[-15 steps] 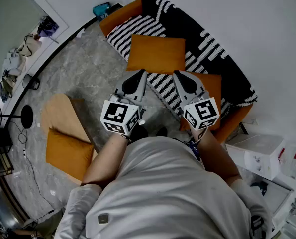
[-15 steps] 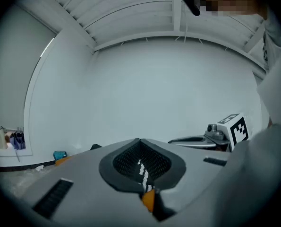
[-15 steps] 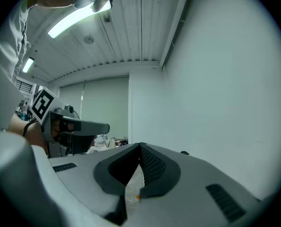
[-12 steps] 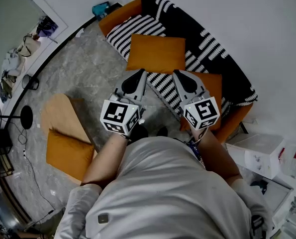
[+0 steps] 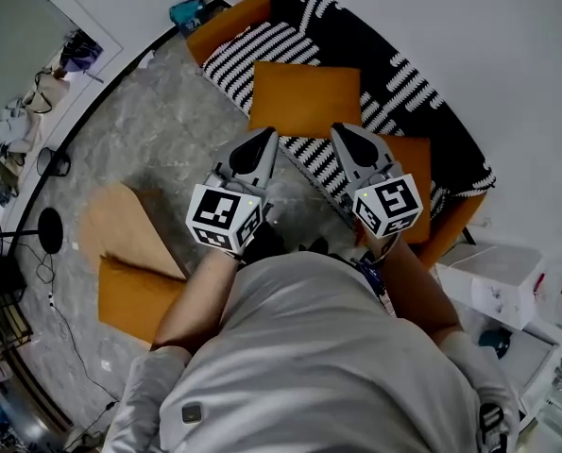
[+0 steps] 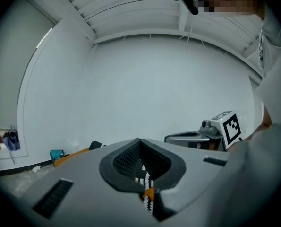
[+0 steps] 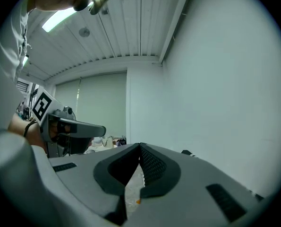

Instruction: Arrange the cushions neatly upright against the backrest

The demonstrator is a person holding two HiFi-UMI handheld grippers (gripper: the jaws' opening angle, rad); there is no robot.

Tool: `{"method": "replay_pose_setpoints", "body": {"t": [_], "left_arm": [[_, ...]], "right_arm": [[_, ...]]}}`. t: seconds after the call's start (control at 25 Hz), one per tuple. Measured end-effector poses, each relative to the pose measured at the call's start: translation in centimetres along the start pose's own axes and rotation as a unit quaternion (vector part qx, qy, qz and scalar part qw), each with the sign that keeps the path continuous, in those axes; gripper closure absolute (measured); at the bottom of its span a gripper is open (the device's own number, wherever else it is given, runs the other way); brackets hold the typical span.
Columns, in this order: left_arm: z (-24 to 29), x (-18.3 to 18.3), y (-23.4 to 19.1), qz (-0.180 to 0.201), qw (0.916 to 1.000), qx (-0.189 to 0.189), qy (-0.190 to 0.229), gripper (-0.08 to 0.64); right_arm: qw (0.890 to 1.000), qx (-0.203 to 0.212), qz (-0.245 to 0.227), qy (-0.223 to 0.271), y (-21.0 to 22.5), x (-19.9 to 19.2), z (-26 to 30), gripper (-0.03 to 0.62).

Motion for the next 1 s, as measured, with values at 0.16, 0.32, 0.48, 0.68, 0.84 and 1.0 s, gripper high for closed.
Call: {"method": "replay_pose_setpoints", "body": {"t": [0.16, 0.32, 0.48, 0.68, 0.84, 1.0], "left_arm": [[-0.4, 0.8, -4.2, -0.004, 0.9999, -0.015, -0.003, 0.551], [-0.6, 1.2, -7.8, -0.014, 0.9996, -0.025, -0.005, 0.551], [0.2, 1.0, -10.0, -0.026, 0.9991, -0.031, -0.009, 0.551], [2.1, 0.5, -11.0, -0.034, 0.9985, -0.039, -0.018, 0.551], [4.4, 0.7, -12.5, -0.032, 0.9987, -0.033, -0.02, 0.551], [7.1, 1.0, -13.3, -0.035, 0.9988, -0.024, -0.024, 0.551]], "right_arm": [[1.0, -0.014, 0.0, -0.01, -0.9, 0.2, 3.4, 0.569], [0.999, -0.028, 0.003, -0.021, -1.5, 0.1, 6.0, 0.569], [0.999, -0.033, 0.009, -0.028, -1.1, 0.0, 7.7, 0.569], [0.998, -0.041, 0.011, -0.035, 0.5, -0.6, 8.6, 0.569], [0.998, -0.04, 0.014, -0.036, 2.9, -1.2, 10.3, 0.569], [0.999, -0.032, 0.019, -0.034, 5.5, -1.5, 11.6, 0.569]]}}
Point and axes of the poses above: the fingertips, and each gripper's own axes: z forward along the fingers, y to its right, x out of its top, the point moved 6 cm from there along -z, backward along the fingers, and after that the axes turned 4 degrees about -z, right-handed, at the moved point
